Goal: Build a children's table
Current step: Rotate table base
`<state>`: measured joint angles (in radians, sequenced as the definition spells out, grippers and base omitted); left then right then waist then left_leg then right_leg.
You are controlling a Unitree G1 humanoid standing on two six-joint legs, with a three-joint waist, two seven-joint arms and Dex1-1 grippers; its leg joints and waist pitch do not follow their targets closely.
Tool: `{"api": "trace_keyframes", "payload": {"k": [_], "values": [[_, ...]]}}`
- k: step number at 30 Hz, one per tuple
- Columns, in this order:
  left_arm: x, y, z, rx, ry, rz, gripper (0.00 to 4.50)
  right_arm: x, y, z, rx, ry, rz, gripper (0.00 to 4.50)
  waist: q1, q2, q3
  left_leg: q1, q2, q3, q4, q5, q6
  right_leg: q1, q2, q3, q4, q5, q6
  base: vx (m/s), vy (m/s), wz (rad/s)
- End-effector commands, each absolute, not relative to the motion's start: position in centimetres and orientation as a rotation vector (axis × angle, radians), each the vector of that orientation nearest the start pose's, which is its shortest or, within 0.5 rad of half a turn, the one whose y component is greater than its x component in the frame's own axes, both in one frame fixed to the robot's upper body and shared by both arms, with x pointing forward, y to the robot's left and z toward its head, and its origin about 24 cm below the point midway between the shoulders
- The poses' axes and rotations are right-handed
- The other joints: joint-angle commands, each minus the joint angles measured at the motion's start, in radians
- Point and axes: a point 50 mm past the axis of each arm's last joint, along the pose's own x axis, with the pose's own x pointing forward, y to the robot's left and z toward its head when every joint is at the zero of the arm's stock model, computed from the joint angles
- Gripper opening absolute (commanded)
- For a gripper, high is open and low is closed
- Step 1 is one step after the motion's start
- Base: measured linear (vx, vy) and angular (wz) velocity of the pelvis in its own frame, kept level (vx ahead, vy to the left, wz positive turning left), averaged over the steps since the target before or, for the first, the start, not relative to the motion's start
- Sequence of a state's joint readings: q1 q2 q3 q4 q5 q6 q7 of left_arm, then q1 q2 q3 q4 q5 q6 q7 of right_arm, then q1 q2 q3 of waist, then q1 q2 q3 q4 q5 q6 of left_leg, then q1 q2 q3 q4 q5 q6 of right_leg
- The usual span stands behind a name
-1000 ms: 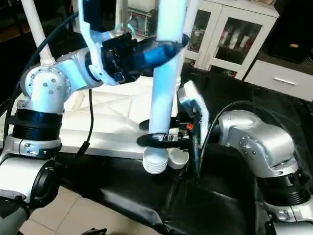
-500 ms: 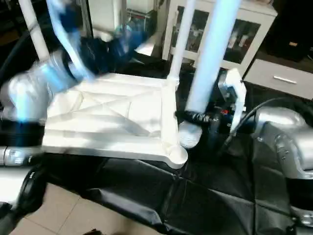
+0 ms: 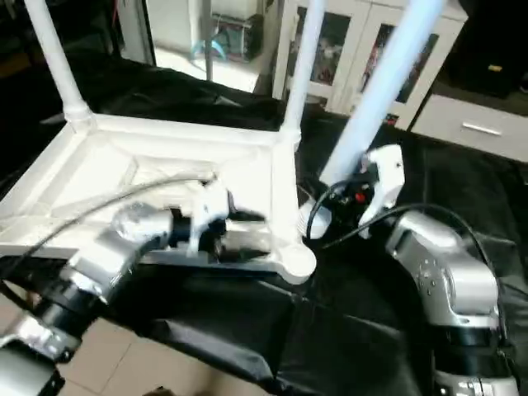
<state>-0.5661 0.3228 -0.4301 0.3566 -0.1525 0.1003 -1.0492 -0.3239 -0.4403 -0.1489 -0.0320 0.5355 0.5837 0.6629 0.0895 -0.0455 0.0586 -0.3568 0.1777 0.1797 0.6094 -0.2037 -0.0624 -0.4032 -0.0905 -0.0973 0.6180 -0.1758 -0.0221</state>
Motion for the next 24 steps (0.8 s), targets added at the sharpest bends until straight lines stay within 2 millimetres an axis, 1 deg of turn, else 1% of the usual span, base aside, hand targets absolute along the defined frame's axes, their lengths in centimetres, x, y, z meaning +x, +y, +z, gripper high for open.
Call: {"api": "trace_keyframes", "payload": {"k": [1, 2, 3, 5, 6, 7, 10, 11, 14, 15, 16, 17, 18, 19, 20, 21, 22, 24], "values": [[30.1, 7.5, 7.3, 0.406, 0.196, -1.434, 3.08, 29.2, -20.2, 13.0, 0.165, 0.106, 0.688, 1.85, -0.002, 0.003, -0.066, 0.007, 0.056, -0.019, -0.079, -0.175, 0.003, 0.056, -0.072, 0.062, -0.085, -0.273, -0.141, 0.000, 0.000, 0.00], [30.2, 7.7, 6.8, 0.448, 0.208, -1.426, 3.01, 28.9, -19.8, 13.0, 0.160, 0.117, 0.721, 1.85, -0.004, 0.000, -0.065, 0.004, 0.056, -0.021, -0.080, -0.173, 0.002, 0.057, -0.071, 0.061, -0.084, -0.275, -0.134, 0.000, 0.000, 0.00], [30.3, 7.8, 6.7, 0.467, 0.211, -1.422, 3.01, 28.7, -19.7, 13.0, 0.157, 0.126, 0.743, 1.85, -0.005, -0.004, -0.064, 0.005, 0.055, -0.020, -0.080, -0.171, 0.009, 0.055, -0.070, 0.062, -0.086, -0.270, -0.129, 0.000, 0.000, 0.00], [30.4, 7.8, 6.5, 0.478, 0.213, -1.420, 2.81, 28.6, -19.5, 13.0, 0.151, 0.131, 0.755, 1.85, -0.006, -0.004, -0.065, 0.004, 0.057, -0.021, -0.080, -0.164, 0.011, 0.056, -0.072, 0.062, -0.081, -0.256, -0.134, 0.000, 0.000, 0.00], [30.6, 7.9, 6.2, 0.497, 0.219, -1.420, 2.65, 28.4, -19.3, 12.9, 0.140, 0.140, 0.776, 1.85, -0.006, -0.004, -0.063, 0.006, 0.056, -0.020, -0.079, -0.165, 0.015, 0.053, -0.070, 0.062, -0.085, -0.260, -0.132, 0.000, 0.000, 0.00], [30.7, 7.9, 6.1, 0.507, 0.216, -1.418, 2.56, 28.3, -19.3, 12.8, 0.137, 0.144, 0.785, 1.85, -0.006, -0.003, -0.064, 0.007, 0.057, -0.020, -0.079, -0.162, 0.015, 0.053, -0.072, 0.063, -0.083, -0.255, -0.135, 0.000, 0.000, 0.00], [31.0, 8.0, 5.8, 0.547, 0.218, -1.414, 2.49, 28.3, -19.2, 12.9, 0.132, 0.144, 0.790, 1.85, -0.004, -0.003, -0.065, 0.007, 0.058, -0.020, -0.079, -0.150, 0.018, 0.053, -0.074, 0.063, -0.080, -0.230, -0.147, 0.000, 0.000, 0.00], [31.0, 8.0, 5.8, 0.549, 0.219, -1.414, 2.19, 28.2, -19.2, 12.9, 0.132, 0.144, 0.791, 1.85, -0.004, -0.005, -0.064, 0.007, 0.058, -0.019, -0.079, -0.146, 0.022, 0.053, -0.074, 0.063, -0.080, -0.224, -0.150, 0.000, 0.000, 0.00], [31.3, 8.2, 5.6, 0.576, 0.229, -1.413, 2.09, 28.2, -19.1, 13.0, 0.133, 0.144, 0.801, 1.85, -0.004, -0.005, -0.064, 0.005, 0.058, -0.019, -0.078, -0.136, 0.027, 0.054, -0.075, 0.063, -0.078, -0.210, -0.157, 0.000, 0.000, 0.00], [31.3, 8.3, 5.6, 0.577, 0.239, -1.427, 2.09, 28.1, -19.0, 13.0, 0.132, 0.149, 0.811, 1.85, -0.003, -0.005, -0.064, 0.005, 0.057, -0.018, -0.079, -0.136, 0.029, 0.054, -0.076, 0.063, -0.080, -0.216, -0.158, 0.000, 0.000, 0.00], [31.3, 8.3, 5.6, 0.577, 0.239, -1.427, 1.80, 28.1, -19.0, 13.0, 0.132, 0.149, 0.811, 1.85, -0.003, -0.005, -0.064, 0.006, 0.057, -0.018, -0.079, -0.138, 0.029, 0.053, -0.075, 0.063, -0.080, -0.219, -0.158, 0.000, 0.000, 0.00], [31.4, 8.3, 5.6, 0.578, 0.247, -1.439, 1.71, 28.0, -19.0, 13.0, 0.130, 0.153, 0.819, 1.85, -0.003, -0.005, -0.063, 0.006, 0.057, -0.018, -0.079, -0.140, 0.030, 0.052, -0.075, 0.063, -0.082, -0.221, -0.159, 0.000, 0.000, 0.00], [31.4, 8.4, 5.5, 0.584, 0.265, -1.474, 1.67, 27.9, -19.0, 12.9, 0.122, 0.161, 0.826, 1.85, -0.002, -0.004, -0.062, 0.006, 0.058, -0.018, -0.080, -0.143, 0.027, 0.053, -0.077, 0.064, -0.081, -0.224, -0.160, 0.000, 0.000, 0.00], [31.4, 8.3, 5.5, 0.591, 0.267, -1.483, 1.67, 27.9, -19.1, 12.9, 0.119, 0.163, 0.826, 1.85, -0.002, -0.004, -0.060, 0.007, 0.057, -0.017, -0.080, -0.148, 0.029, 0.051, -0.075, 0.063, -0.085, -0.235, -0.157, 0.000, 0.000, 0.00], [31.4, 8.3, 5.5, 0.593, 0.269, -1.486, 1.62, 27.9, -19.1, 12.9, 0.118, 0.163, 0.825, 1.85, -0.001, -0.002, -0.061, 0.007, 0.058, -0.018, -0.081, -0.154, 0.026, 0.052, -0.077, 0.063, -0.085, -0.244, -0.155, 0.000, 0.000, 0.00], [31.5, 8.3, 5.5, 0.595, 0.269, -1.488, 1.50, 27.9, -19.1, 12.9, 0.118, 0.163, 0.825, 1.85, -0.002, -0.003, -0.061, 0.008, 0.059, -0.019, -0.081, -0.161, 0.023, 0.052, -0.078, 0.063, -0.085, -0.249, -0.155, 0.000, 0.000, 0.00], [31.5, 8.2, 5.4, 0.597, 0.272, -1.491, 1.25, 27.9, -19.2, 12.9, 0.118, 0.161, 0.824, 1.85, -0.002, 0.000, -0.061, 0.007, 0.059, -0.019, -0.082, -0.165, 0.021, 0.052, -0.077, 0.063, -0.085, -0.248, -0.158, 0.000, 0.000, 0.00], [31.6, 8.1, 5.3, 0.605, 0.283, -1.497, 1.20, 27.9, -19.2, 12.9, 0.119, 0.160, 0.824, 1.85, -0.003, -0.002, -0.060, 0.007, 0.059, -0.019, -0.082, -0.169, 0.020, 0.052, -0.077, 0.063, -0.087, -0.248, -0.158, 0.000, 0.000, 0.00]]}}
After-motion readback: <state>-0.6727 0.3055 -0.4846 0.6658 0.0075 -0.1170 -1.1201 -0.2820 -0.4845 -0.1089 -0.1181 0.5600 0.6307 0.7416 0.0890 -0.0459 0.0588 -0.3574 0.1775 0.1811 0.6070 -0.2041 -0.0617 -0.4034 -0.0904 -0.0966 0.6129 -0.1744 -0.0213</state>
